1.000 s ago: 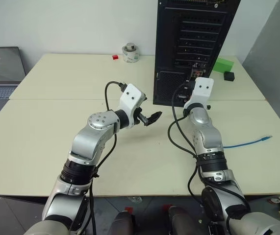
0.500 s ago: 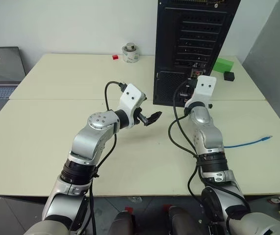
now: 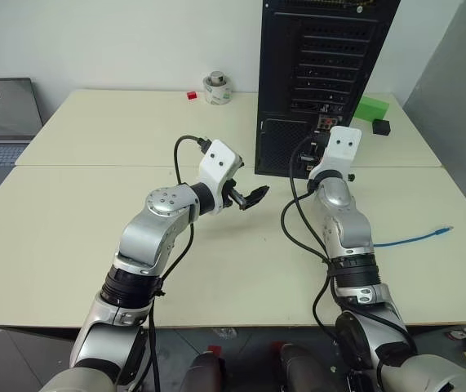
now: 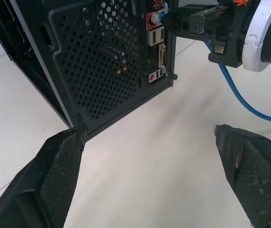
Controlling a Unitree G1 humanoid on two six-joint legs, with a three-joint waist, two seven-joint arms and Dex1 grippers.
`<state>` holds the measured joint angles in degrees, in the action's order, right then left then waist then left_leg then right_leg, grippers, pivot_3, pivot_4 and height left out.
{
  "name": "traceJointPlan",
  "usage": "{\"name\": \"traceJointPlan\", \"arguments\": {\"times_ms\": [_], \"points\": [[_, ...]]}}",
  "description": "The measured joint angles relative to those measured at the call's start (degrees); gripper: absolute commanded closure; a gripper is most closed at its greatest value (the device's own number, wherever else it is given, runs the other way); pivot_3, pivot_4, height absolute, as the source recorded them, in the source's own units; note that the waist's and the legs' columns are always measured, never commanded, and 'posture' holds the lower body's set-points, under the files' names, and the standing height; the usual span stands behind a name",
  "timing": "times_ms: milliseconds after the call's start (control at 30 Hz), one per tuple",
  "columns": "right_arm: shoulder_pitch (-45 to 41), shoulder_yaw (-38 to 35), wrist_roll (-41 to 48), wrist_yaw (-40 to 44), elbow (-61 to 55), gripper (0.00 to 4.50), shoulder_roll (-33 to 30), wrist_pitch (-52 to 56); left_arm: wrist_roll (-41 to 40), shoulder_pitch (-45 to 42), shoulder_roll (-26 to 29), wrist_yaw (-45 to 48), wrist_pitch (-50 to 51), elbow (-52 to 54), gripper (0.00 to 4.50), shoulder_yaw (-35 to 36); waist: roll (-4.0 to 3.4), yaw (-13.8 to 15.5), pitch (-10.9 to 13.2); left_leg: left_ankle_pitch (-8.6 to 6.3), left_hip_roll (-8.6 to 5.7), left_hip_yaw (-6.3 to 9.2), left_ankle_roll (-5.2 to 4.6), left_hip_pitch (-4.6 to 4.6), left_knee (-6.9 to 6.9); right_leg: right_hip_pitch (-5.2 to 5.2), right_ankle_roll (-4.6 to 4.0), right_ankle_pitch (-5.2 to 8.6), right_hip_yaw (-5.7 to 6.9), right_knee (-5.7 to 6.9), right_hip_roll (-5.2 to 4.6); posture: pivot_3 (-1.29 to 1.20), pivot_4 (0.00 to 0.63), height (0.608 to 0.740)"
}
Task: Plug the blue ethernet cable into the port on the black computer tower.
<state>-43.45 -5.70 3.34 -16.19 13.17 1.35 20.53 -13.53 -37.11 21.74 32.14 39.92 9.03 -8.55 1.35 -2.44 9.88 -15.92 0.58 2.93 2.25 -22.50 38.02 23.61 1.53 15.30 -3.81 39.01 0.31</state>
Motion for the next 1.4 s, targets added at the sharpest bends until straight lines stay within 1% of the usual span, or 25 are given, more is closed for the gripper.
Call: {"name": "traceJointPlan", "arguments": {"times_ms": [333, 700, 1233, 1400], "points": [[-0.08, 0.21, -0.36, 0.51, 1.24, 4.48, 0.0, -0.2, 0.11, 0.01, 0.0, 0.05, 0.0, 0.0, 0.0, 0.0, 0.0, -0.01, 0.0, 0.0, 0.0, -0.01, 0.0, 0.0, 0.0, 0.0, 0.0, 0.0, -0.02, 0.0, 0.0, 0.0, 0.15, 0.74], [-0.47, 0.13, -1.15, 0.19, 2.82, 4.48, -0.1, -1.5, -0.88, 0.01, 0.82, 3.52, -0.27, 0.0, 0.0, 0.0, 0.0, -0.25, 0.0, 0.0, 0.0, -0.01, 0.0, 0.01, 0.0, 0.0, 0.0, 0.0, -0.01, 0.01, 0.0, 0.0, 0.15, 0.74], [-1.24, 0.25, -1.66, 1.2, 2.63, 4.48, 0.3, -0.81, -0.51, 0.02, 1.43, 5.0, -0.67, 0.0, 0.0, -0.07, -0.01, -0.7, 0.01, 0.0, 0.0, 0.0, 0.0, 0.0, 0.0, 0.01, 0.0, 0.0, -0.01, 0.02, 0.0, 0.0, 0.15, 0.74], [-1.86, 0.18, -1.66, 1.31, 2.64, 4.48, 0.3, -0.09, -0.27, 0.17, 1.62, 5.03, -0.77, 0.01, 0.0, -0.1, -0.02, -0.73, 0.02, 0.01, 0.0, -0.03, 0.0, -0.21, -0.01, 0.23, 0.0, 0.0, -0.05, 0.03, -0.01, 0.0, 0.15, 0.74]]}}
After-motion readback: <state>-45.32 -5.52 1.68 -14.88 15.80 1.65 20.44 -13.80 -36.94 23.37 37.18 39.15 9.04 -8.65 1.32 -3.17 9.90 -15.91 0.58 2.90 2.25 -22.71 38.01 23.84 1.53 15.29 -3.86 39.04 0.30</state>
